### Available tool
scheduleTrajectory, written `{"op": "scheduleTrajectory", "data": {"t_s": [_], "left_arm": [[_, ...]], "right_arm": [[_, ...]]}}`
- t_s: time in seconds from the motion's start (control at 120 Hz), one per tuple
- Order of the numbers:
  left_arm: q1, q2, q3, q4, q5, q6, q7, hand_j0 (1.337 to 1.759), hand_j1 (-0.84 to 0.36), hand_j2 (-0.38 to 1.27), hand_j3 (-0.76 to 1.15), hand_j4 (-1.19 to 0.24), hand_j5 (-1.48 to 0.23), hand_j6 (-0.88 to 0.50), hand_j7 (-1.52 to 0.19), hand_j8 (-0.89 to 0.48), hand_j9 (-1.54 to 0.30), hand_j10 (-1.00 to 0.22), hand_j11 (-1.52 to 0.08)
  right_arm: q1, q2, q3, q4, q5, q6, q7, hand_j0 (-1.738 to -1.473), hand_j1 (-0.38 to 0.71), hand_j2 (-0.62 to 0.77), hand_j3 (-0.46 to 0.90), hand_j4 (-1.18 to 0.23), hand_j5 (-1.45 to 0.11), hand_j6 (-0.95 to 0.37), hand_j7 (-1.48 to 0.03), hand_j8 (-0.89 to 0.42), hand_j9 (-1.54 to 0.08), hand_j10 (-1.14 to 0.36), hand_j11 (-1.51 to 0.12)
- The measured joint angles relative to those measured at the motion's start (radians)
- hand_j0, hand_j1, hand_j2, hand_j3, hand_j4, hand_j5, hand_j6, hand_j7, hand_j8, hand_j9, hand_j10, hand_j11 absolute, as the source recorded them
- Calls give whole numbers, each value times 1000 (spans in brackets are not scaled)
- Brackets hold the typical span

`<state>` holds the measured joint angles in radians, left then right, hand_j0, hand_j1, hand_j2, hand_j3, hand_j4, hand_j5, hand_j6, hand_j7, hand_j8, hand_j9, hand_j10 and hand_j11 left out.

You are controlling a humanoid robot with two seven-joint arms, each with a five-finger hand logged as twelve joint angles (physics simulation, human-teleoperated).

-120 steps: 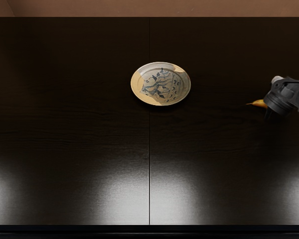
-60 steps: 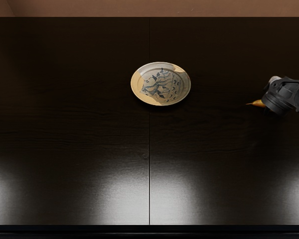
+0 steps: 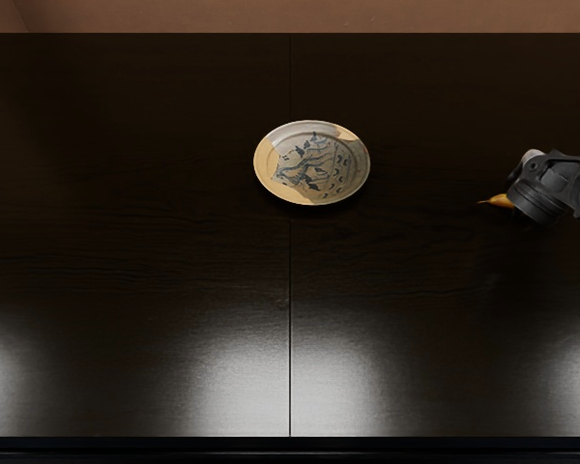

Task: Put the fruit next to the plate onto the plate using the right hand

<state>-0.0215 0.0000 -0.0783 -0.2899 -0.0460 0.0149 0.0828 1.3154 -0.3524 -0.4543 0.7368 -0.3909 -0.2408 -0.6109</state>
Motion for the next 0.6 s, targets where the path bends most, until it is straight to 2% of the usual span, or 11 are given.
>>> {"op": "scheduleTrajectory", "data": {"t_s": [0.075,0.133,0.167,0.208,0.333,0.442,0.6], "left_arm": [[0,0,0,0,0,0,0,1658,344,1,0,-4,-5,-4,-5,-4,-5,-4,-5],[0,0,0,0,0,0,0,1658,344,1,0,-4,-5,-4,-5,-4,-5,-4,-5],[0,0,0,0,0,0,0,1658,344,1,0,-4,-5,-4,-5,-4,-5,-4,-5],[0,0,0,0,0,0,0,1658,344,1,0,-4,-5,-4,-5,-4,-5,-4,-5],[0,0,-1,0,0,0,0,1658,344,1,0,-4,-5,-4,-5,-4,-5,-4,-5],[0,0,0,0,0,0,0,1658,344,1,0,-4,-5,-4,-5,-4,-5,-4,-5],[0,0,0,0,0,0,0,1658,344,1,0,-4,-5,-4,-5,-4,-5,-4,-5]], "right_arm": [[-1,-1,6,0,1,6,0,-1658,230,-94,0,-486,-627,-486,-629,-439,-628,-465,-629],[-6,-4,58,0,-2,46,-1,-1656,315,25,0,-593,-743,-587,-754,-431,-750,-467,-760],[-12,-7,88,-1,-6,67,-1,-1654,357,96,-1,-648,-785,-558,-812,-418,-778,-442,-820],[-17,-12,112,-2,-8,86,-4,-1651,366,130,-1,-703,-831,-552,-871,-267,-948,-410,-880],[-24,-23,152,-3,-6,114,-6,-1649,348,242,0,-794,-950,-580,-992,-170,-1079,-480,-1001],[-26,-36,223,-3,0,135,-3,-1650,322,293,1,-824,-1031,-586,-1051,-433,-1085,-522,-1072],[-30,-56,283,-5,6,149,-1,-1651,341,399,1,-846,-1096,-568,-1096,-447,-1130,-528,-1146]]}}
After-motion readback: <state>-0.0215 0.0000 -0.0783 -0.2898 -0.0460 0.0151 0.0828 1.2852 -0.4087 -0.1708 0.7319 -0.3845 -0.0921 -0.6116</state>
